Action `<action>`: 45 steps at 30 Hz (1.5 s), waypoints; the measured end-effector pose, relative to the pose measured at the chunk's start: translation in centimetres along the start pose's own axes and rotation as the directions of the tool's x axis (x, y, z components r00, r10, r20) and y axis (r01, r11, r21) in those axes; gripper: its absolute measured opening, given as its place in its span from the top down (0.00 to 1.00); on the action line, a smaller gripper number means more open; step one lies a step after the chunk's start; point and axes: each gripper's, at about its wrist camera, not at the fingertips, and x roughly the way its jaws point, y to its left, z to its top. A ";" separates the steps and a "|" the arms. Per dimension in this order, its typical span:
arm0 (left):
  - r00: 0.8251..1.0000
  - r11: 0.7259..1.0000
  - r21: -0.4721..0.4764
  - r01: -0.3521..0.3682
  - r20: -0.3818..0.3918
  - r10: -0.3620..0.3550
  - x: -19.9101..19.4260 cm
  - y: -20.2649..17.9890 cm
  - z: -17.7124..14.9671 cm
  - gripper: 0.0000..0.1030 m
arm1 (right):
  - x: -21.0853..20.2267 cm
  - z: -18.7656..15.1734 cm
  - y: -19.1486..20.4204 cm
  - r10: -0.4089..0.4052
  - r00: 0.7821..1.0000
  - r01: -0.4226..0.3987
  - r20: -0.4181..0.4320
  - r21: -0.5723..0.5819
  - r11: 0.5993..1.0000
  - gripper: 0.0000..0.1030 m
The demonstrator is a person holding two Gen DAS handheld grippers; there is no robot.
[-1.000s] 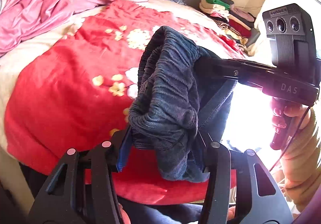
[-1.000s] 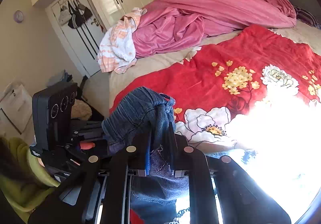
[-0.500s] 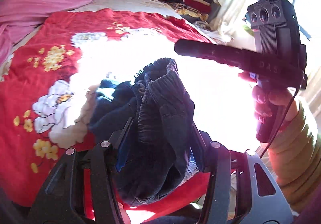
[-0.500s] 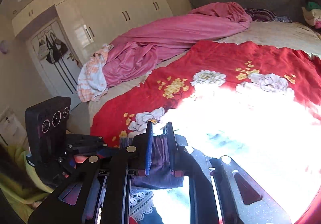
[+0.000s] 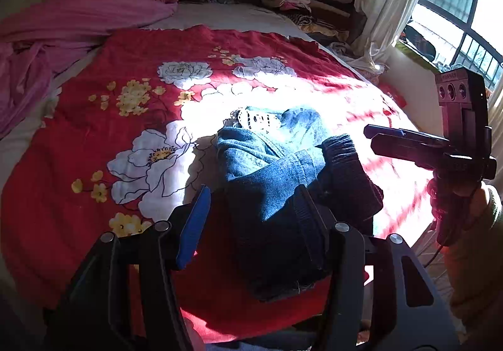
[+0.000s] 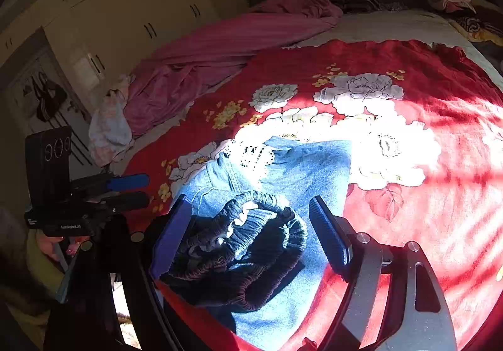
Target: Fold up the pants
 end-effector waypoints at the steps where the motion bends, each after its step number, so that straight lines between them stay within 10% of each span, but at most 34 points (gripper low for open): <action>1: 1.000 1.000 0.004 0.008 -0.023 -0.008 0.8 -0.3 -0.3 0.55 | 0.3 -0.3 0.2 0.001 1.000 -0.001 -0.017 -0.006 1.000 0.25; 8: 0.990 0.998 0.056 0.027 -0.136 -0.019 4.0 -2.3 -3.4 0.54 | 2.5 -4.4 -1.5 -0.218 0.955 0.208 -0.200 -0.069 0.976 0.26; 19: 0.998 0.996 0.075 0.043 -0.049 -0.040 1.5 -3.3 -2.0 0.56 | 0.8 4.0 0.9 -0.087 0.995 0.077 -0.055 -0.162 0.984 0.27; 23: 0.994 0.989 0.143 0.044 -0.106 -0.029 3.1 -5.2 -3.4 0.68 | 6.8 6.4 1.0 -0.053 0.976 0.004 -0.212 -0.225 0.974 0.59; 31: 0.991 0.989 0.136 0.055 -0.125 -0.038 3.6 -4.8 -4.1 0.68 | 13.2 3.5 4.2 -0.198 0.911 0.031 -0.361 -0.421 0.906 0.66; 33: 0.991 0.990 0.123 0.064 -0.121 -0.049 3.4 -4.6 -4.2 0.68 | 12.5 3.5 5.2 -0.217 0.919 0.049 -0.331 -0.449 0.892 0.96; 36: 0.992 0.993 0.094 0.077 -0.110 -0.066 3.0 -4.0 -4.0 0.67 | 10.8 4.7 6.1 -0.231 0.944 0.084 -0.237 -0.504 0.860 0.98; 45: 0.990 0.995 0.064 0.072 -0.126 -0.063 3.5 -3.4 -4.0 0.65 | 15.3 4.1 3.9 -0.332 0.910 0.171 -0.248 -0.506 0.845 0.98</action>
